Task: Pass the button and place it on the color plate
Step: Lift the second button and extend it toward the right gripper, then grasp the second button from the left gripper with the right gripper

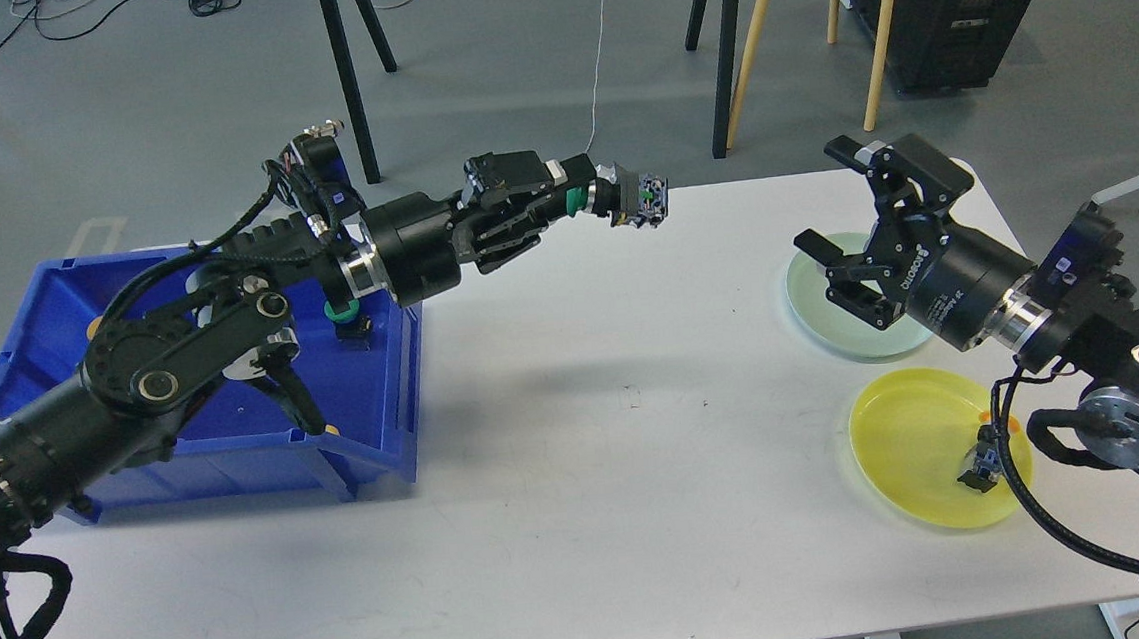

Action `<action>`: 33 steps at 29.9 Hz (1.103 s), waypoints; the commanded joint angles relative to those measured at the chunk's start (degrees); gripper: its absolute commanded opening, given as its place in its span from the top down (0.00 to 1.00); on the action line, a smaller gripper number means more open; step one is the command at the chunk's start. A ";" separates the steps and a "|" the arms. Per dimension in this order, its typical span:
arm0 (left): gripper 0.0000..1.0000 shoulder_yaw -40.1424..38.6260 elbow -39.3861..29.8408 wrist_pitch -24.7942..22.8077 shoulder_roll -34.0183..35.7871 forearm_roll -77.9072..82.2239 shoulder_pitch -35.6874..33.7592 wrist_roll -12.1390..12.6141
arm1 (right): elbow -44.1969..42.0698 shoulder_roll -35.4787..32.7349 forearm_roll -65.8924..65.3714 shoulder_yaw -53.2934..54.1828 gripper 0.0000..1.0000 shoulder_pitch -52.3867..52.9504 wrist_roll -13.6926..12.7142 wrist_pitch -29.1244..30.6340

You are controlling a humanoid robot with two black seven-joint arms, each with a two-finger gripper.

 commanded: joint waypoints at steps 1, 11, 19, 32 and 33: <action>0.93 -0.33 1.13 0.00 -1.67 -0.40 1.05 0.00 | -2.13 1.68 -0.15 -5.63 0.00 5.96 0.06 -0.44; 0.93 -0.24 1.13 0.00 -1.76 -2.16 1.14 0.00 | -8.90 8.98 -0.76 -11.08 0.00 11.94 0.06 -0.44; 0.92 -0.24 1.21 0.00 -1.93 -2.77 1.14 0.00 | -11.36 13.99 -1.20 -12.23 0.02 13.52 0.06 -0.87; 0.92 -0.24 1.21 0.00 -1.93 -3.12 1.23 0.00 | -11.28 16.63 -1.12 -12.32 0.15 13.52 0.06 -1.58; 0.92 -0.24 1.21 0.00 -1.93 -3.39 1.23 0.00 | -11.28 16.63 -1.12 -12.32 0.16 13.52 0.06 -1.58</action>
